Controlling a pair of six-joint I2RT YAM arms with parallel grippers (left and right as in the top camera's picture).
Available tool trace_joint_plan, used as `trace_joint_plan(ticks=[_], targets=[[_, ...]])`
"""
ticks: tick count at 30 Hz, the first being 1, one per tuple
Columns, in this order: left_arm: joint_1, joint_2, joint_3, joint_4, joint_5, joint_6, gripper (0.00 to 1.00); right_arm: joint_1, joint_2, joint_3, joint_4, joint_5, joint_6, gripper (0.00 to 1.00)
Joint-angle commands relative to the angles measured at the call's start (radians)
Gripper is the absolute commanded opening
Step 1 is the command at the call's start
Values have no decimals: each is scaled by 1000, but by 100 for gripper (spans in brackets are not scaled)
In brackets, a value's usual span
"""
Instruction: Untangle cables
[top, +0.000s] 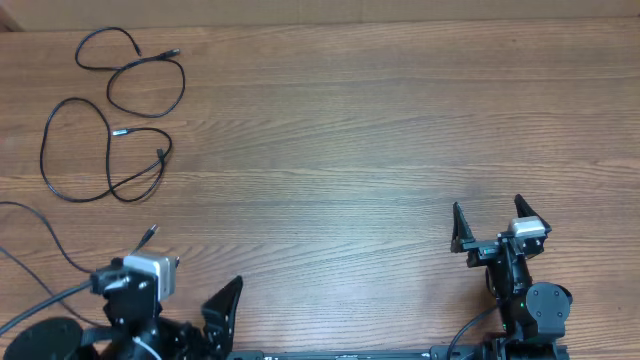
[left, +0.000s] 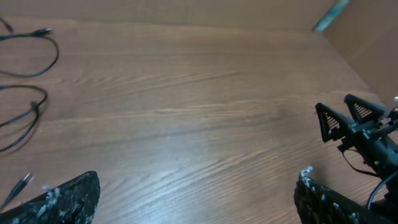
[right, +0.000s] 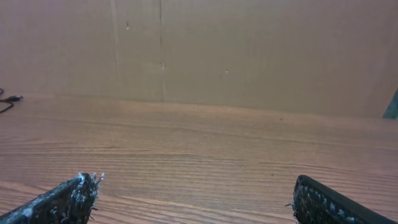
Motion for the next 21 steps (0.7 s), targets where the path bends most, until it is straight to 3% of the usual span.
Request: trace_joint_plan(ticks=[1,11,21], targets=[[-4,-13,-61,61,65,20,100,6,-10,-10,6,0,-1,100],[-34,-93,-375,392,81,27,100,6,-10,-10,5,0,-1,100],[-61,-256,-768,863,103,26,100,6,-10,-10,5,0,-1,100]])
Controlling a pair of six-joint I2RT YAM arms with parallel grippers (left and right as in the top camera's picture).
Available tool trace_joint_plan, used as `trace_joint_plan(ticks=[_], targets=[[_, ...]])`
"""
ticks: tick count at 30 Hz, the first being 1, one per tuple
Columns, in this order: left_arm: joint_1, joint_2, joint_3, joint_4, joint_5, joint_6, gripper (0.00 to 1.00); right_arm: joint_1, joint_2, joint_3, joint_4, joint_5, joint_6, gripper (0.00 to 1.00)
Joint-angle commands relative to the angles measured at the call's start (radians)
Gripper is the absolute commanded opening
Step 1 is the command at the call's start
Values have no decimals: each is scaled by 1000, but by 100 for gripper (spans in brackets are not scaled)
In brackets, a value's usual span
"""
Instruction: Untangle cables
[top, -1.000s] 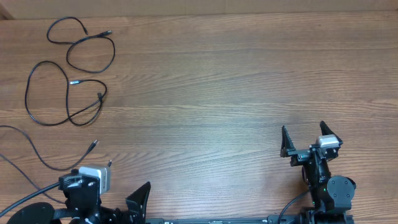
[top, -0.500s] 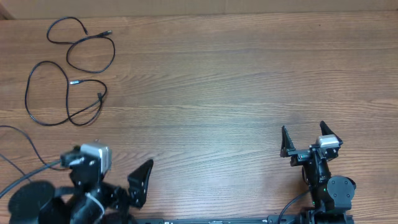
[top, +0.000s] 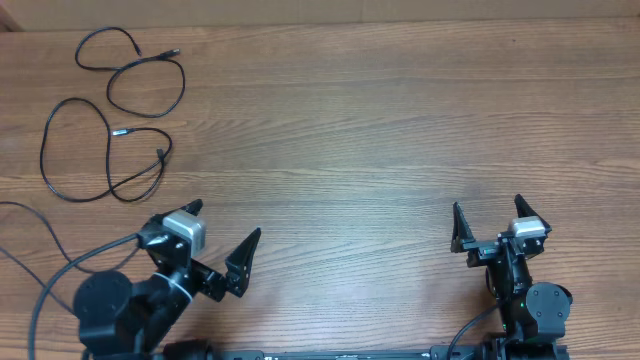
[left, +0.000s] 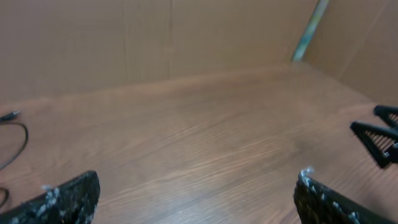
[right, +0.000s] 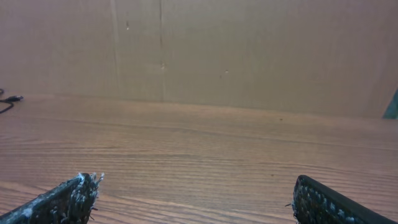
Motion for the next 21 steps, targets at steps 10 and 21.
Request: trace_joint_plan(ticks=[10,21], targets=[[-7,-193,-402,488,6,-35,100,6,-10,-10,4,0,0,100],[-35,-287,-517,618,-155,-46,99,6,-10,-10,4,0,0,100]])
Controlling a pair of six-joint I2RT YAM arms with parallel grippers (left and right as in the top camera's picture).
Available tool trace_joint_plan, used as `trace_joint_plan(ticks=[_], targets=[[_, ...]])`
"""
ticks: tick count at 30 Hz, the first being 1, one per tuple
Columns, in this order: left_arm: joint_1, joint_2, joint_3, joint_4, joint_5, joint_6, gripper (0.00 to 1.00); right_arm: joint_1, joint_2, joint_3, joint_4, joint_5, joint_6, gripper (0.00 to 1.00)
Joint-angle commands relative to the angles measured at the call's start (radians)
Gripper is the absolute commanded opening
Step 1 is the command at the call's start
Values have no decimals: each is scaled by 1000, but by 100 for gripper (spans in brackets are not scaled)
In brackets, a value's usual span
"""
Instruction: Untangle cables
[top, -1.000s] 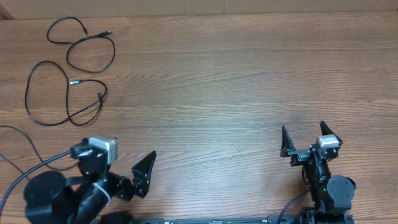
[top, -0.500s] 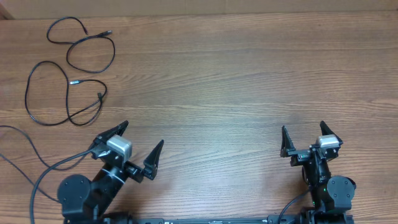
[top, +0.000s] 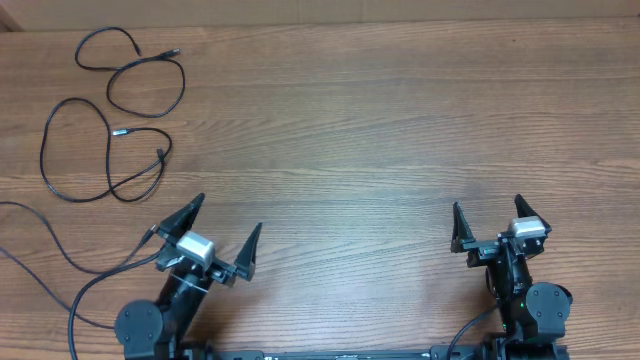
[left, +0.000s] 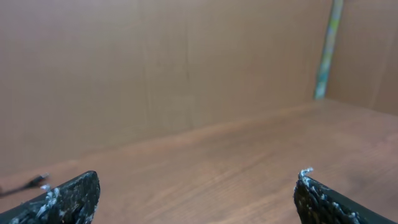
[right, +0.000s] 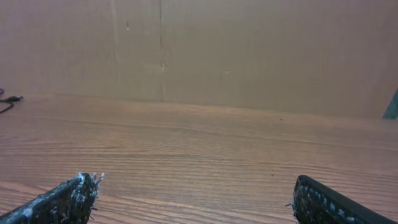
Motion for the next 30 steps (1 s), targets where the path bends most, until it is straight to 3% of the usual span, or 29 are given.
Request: trace_joint_plan(ticks=[1,13,30], targets=[[-24,-28,-29,21,-108,-11,100,6,-10,-10,4,0,-1,100],[-29,-50,-40,24,-262,-9,99,6,-10,-10,4,0,-1,100],[-34,-85,-97,53,-310,-9,100,6,-10,-10,4,0,-1,100]])
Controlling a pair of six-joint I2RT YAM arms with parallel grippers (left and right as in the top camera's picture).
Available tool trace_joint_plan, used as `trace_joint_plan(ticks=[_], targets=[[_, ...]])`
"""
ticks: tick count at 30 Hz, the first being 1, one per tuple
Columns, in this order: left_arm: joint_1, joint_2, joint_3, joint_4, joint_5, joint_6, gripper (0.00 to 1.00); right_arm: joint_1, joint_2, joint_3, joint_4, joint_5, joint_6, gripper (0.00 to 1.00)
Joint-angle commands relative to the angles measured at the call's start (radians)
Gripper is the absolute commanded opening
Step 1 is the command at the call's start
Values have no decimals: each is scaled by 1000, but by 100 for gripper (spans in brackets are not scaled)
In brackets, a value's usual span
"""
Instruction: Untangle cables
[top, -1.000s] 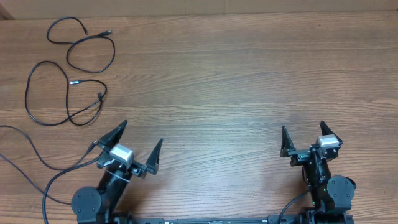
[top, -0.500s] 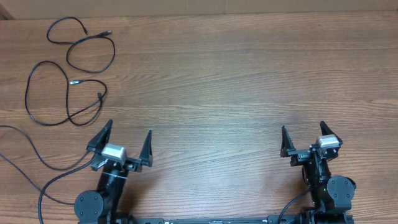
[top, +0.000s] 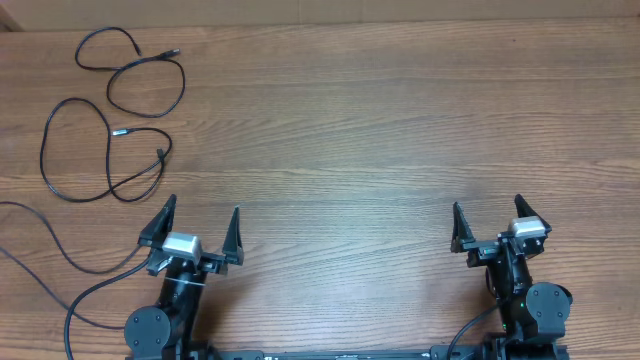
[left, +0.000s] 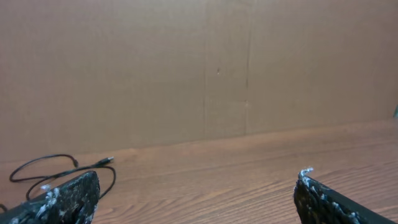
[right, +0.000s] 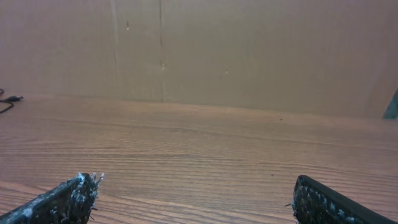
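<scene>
Two thin black cables lie at the table's far left in the overhead view. The upper cable (top: 150, 60) curls into a small loop. The lower cable (top: 42, 155) forms a big loop and crosses itself. A third black cable (top: 45, 238) runs in from the left edge toward my left arm. My left gripper (top: 197, 222) stands open near the front edge, below the cables, and faces the back. Part of a cable (left: 93, 164) shows low at the left of its wrist view. My right gripper (top: 493, 220) stands open at the front right with nothing between its fingers.
A brown cardboard wall (left: 205, 74) closes the back of the wooden table (top: 350, 130). A cable end (right: 9, 99) shows at the far left of the right wrist view.
My left gripper has turned from facing the back right to facing straight back, so its camera now sees a cable loop at the left. The right arm has not moved.
My left gripper was first low at the front edge, open and pointing right toward the right gripper. It then stood higher and faced partly toward the back, then more so, and now faces straight back. The cables and my right gripper have stayed put.
</scene>
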Motion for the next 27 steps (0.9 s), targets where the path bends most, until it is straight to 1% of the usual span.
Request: trace_joint_plan(ticks=[1,6,13,17,21,24,27], targets=[[-17,-14,-6,7,-51,-9,100,6,-10,-10,5,0,-1,100],[-50,-14,-13,7,-115,-8,100,6,-10,-10,5,0,-1,100],[-50,-14,-49,10,-117,-7,100,6,-10,-10,5,0,-1,100],[-50,-14,-87,45,-120,-17,100,6,-10,-10,5,0,-1,100],[-50,-14,-86,36,-213,-85,100,6,-10,-10,5,0,-1,100],[-51,-14,-86,11,-311,-151,100,6,-10,-10,5,0,-1,100],[-53,-14,-86,-29,-348,-157,99,6,-10,-10,5,0,-1,100]])
